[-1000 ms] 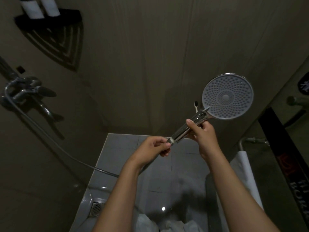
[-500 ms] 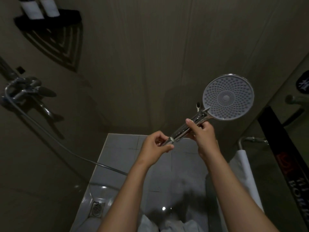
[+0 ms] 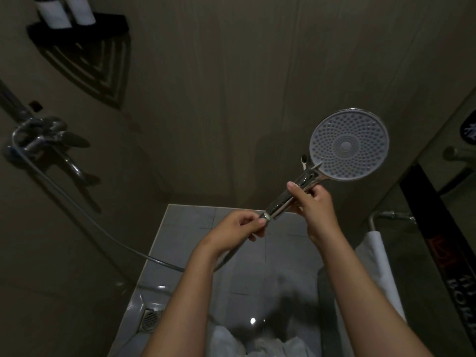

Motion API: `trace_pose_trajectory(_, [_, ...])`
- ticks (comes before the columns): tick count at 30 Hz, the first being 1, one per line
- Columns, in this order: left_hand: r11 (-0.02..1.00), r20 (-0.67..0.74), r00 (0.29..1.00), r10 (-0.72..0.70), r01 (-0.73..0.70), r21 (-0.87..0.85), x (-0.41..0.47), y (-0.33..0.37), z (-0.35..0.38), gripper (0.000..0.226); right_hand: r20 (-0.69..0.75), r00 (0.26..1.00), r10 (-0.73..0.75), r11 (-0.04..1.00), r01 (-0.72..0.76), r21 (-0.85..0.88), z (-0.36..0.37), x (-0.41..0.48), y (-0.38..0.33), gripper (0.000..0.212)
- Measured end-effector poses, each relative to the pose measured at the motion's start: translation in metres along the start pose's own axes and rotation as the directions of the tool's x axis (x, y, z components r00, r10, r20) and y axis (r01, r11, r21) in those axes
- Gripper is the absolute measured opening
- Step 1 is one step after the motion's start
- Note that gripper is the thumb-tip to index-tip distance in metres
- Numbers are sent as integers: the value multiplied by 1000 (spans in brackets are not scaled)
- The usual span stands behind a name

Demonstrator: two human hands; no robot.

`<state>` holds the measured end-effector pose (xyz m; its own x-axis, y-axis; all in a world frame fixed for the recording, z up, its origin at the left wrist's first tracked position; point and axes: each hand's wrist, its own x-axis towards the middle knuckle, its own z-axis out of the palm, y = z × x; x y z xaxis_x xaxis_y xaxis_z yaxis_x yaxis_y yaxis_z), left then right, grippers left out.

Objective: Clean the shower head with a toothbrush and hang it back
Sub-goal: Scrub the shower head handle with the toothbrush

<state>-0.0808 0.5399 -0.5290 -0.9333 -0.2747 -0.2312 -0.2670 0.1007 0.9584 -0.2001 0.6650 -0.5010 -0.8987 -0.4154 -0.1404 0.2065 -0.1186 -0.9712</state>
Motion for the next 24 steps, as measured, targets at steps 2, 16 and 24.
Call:
trace_pose_trajectory(2, [1000,-48,999,-4,4,-3,-2,-2,1,15,2,1000,-17,1000,17,-17,0,1,0,9])
trace_pose_trajectory(16, [979,-266,959,102,-144,-145,0,2,5,13,-122,990,-65,997,68,22,7,2,2,9])
trace_pose_trajectory(24, [984,-198,974,108,-133,-115,-4,14,3,13,-63,995,-72,997,72,-5,7,1,-8,7])
